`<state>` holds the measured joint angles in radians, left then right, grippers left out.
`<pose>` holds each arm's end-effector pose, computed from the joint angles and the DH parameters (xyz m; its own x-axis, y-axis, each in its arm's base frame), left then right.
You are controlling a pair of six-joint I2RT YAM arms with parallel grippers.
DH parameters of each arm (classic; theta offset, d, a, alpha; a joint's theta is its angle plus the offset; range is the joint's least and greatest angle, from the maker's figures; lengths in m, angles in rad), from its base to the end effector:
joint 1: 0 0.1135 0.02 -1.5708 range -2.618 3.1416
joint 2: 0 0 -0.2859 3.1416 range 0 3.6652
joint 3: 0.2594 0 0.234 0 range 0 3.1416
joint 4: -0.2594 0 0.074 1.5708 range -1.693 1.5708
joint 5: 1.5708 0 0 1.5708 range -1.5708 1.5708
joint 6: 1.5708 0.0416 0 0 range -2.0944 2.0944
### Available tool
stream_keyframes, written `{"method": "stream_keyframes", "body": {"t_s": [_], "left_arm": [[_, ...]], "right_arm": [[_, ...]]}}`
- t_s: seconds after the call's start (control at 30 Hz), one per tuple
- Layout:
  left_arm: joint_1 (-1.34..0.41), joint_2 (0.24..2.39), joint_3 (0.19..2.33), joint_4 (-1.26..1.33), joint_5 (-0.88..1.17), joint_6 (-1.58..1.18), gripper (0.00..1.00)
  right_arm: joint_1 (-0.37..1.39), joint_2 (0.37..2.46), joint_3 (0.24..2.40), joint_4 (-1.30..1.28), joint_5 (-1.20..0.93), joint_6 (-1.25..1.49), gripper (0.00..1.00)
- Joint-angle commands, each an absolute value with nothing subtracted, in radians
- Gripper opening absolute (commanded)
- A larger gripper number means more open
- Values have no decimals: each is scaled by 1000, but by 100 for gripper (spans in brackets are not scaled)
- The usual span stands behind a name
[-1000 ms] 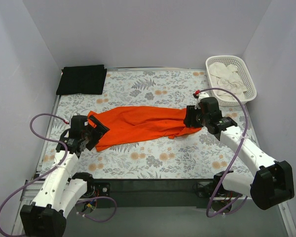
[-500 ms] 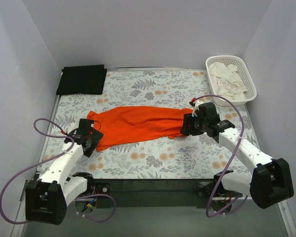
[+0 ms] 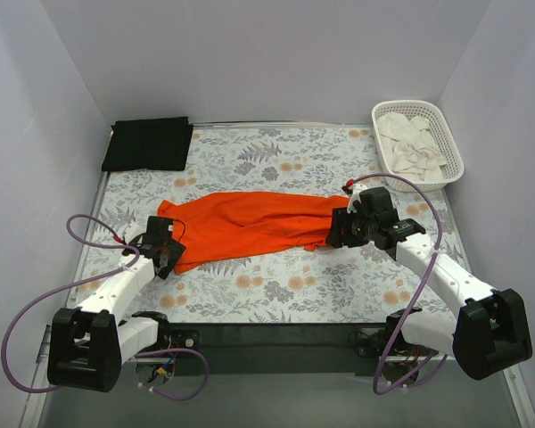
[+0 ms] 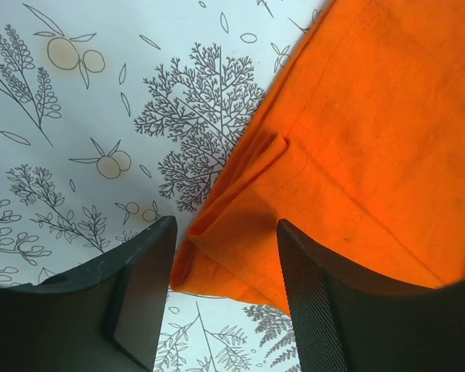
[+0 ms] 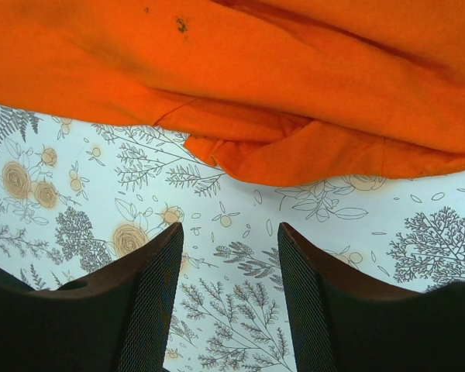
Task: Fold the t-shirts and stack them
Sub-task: Flatten the tshirt out
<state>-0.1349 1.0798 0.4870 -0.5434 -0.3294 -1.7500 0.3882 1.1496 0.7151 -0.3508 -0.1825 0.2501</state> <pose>0.1545 -0.0074 0.1862 0.1678 -0.9624 -0.2137 -0.8830 -0.0503 -0.4666 0.1960 0.0883 0.2524 -0.7556 -0.0460 -0.6534 -0.3138 0.9011 0.2994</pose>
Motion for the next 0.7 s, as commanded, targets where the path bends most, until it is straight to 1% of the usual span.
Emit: {"method": "stream_keyframes", "body": {"t_s": [0.0, 0.03, 0.13, 0.17, 0.23, 0.27, 0.37, 0.4, 0.47, 0.5, 0.63, 0.67], "left_arm": [[-138, 1081, 503, -522, -377, -1738, 49], [-138, 1078, 505, -522, -379, -1736, 44], [-138, 1068, 523, -538, -387, -1724, 39], [-138, 1065, 531, -555, -390, -1720, 33], [-138, 1052, 549, -575, -397, -1709, 27], [-138, 1048, 552, -578, -399, -1706, 23], [-138, 1032, 563, -600, -403, -1698, 17], [-138, 1028, 577, -609, -403, -1695, 11], [-138, 1012, 594, -633, -405, -1686, 5], [-138, 1008, 600, -641, -405, -1680, 0], [-138, 986, 630, -666, -399, -1651, 0], [-138, 985, 643, -676, -399, -1648, 0]], "right_arm": [[391, 1120, 712, -347, -181, 233, 50], [391, 1117, 712, -350, -178, 232, 50], [391, 1115, 709, -356, -169, 232, 50], [391, 1115, 709, -359, -164, 230, 50], [391, 1115, 707, -365, -149, 230, 50], [391, 1115, 707, -365, -144, 230, 50], [391, 1118, 710, -371, -124, 229, 50], [393, 1117, 713, -374, -117, 230, 50], [391, 1112, 715, -382, -75, 233, 49], [391, 1114, 716, -387, -63, 236, 50], [390, 1120, 712, -399, -5, 242, 50], [387, 1121, 712, -400, 58, 248, 50]]}}
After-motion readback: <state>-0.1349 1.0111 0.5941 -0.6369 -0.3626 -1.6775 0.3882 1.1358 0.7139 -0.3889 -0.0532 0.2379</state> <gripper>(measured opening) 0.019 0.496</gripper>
